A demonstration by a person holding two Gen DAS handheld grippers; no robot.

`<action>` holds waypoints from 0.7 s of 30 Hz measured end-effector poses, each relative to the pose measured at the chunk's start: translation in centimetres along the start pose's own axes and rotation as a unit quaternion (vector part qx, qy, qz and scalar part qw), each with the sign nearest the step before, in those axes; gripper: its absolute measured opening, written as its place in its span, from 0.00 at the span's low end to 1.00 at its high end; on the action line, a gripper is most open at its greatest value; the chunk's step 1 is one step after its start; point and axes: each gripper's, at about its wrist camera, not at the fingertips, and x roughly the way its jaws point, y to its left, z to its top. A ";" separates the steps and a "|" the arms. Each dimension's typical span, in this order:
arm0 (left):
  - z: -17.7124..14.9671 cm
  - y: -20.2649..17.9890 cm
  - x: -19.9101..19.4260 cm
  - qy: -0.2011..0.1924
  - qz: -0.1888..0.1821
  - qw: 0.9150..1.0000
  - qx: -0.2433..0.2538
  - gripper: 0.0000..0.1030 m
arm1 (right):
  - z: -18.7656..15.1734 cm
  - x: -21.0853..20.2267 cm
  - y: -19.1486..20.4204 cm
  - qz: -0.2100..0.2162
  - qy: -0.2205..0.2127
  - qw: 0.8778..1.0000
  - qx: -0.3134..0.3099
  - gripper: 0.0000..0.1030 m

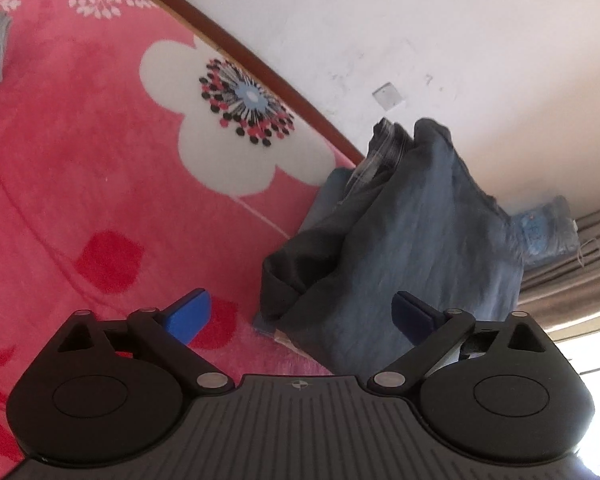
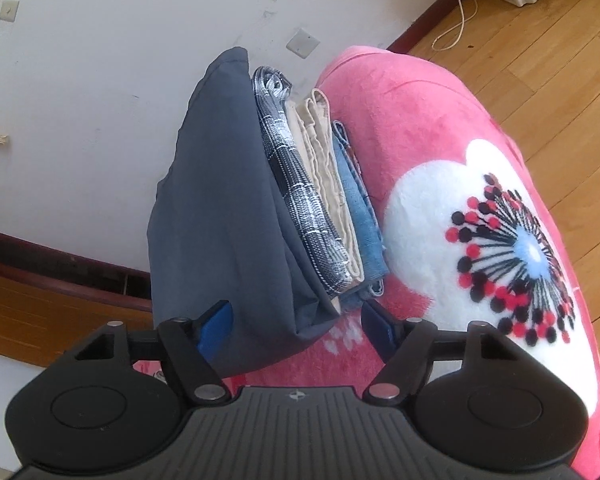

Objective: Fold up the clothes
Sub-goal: 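Close both grippers on the edge of the dark pants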

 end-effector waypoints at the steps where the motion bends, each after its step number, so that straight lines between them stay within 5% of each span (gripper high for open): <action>1: 0.0 0.0 0.1 0.002 0.002 1.000 0.000 0.87 | 0.0 0.0 -0.1 0.001 0.000 1.000 0.001 0.68; 18: -0.4 -1.4 0.7 -0.022 0.006 0.999 0.041 0.13 | 0.5 0.1 2.3 -0.028 -0.024 0.997 -0.072 0.27; 21: -0.6 -2.0 0.7 -0.031 0.009 0.998 0.054 0.09 | 0.5 0.0 3.3 -0.039 -0.030 0.994 -0.102 0.22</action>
